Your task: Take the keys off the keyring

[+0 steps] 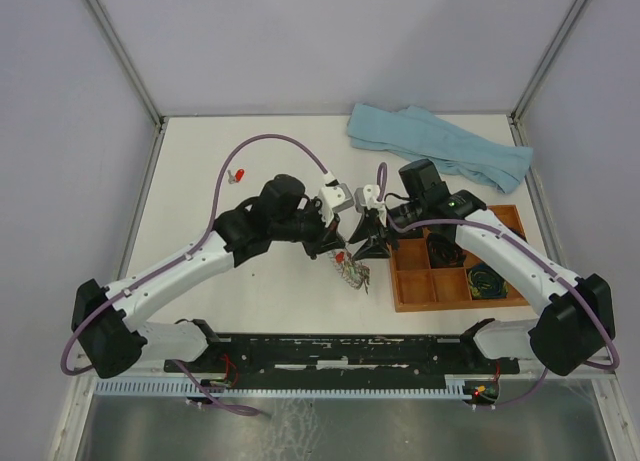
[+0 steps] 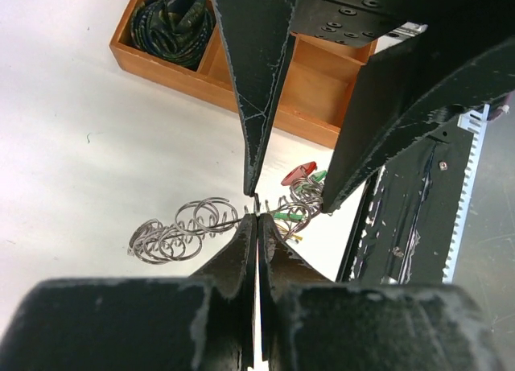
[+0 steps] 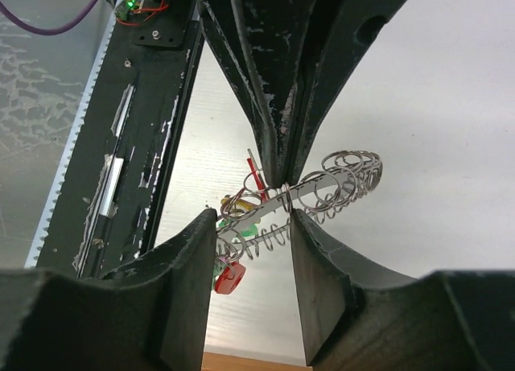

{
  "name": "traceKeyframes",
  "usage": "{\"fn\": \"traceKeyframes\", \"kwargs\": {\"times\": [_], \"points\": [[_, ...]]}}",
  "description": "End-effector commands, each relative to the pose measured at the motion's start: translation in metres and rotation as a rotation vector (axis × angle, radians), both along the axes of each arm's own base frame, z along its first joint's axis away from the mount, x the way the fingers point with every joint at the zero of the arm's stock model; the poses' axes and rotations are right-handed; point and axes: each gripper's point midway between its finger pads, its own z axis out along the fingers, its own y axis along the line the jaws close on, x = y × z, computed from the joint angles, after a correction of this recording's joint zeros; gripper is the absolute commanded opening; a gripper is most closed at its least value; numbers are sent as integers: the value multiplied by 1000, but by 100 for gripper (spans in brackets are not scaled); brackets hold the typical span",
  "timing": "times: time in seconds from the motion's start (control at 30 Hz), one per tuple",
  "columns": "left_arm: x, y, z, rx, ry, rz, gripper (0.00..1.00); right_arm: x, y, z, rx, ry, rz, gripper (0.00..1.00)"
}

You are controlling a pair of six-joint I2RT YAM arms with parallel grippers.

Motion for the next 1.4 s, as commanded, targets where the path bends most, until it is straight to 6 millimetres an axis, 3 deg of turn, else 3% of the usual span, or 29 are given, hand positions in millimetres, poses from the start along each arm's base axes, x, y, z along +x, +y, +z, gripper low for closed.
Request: {"fn": "traceKeyframes", "kwargs": {"times": [0.0, 0.47, 0.77, 0.9, 1.03, 1.2, 1.37], "points": [[-1, -5, 29, -19, -72, -72, 3, -2, 8, 23, 100, -43, 42, 48], [-10, -14, 40, -40, -59, -135, 3, -5, 12, 26, 131, -18, 53, 39], [-11, -16, 43, -47, -57, -143, 3, -9, 11, 20, 107, -35, 91, 22], [-12, -16, 45, -53, -58, -145, 3, -15, 10, 21, 102, -40, 125, 2], [-10, -16, 51, -74, -69, -122, 3, -19, 9, 25, 112, -46, 139, 1], [-6, -8, 70, -176, -105, -20, 30, -24, 10, 40, 156, -24, 148, 1], [-21, 8, 92, -395, -160, 44, 47, -28, 9, 51, 195, 3, 159, 1]]}}
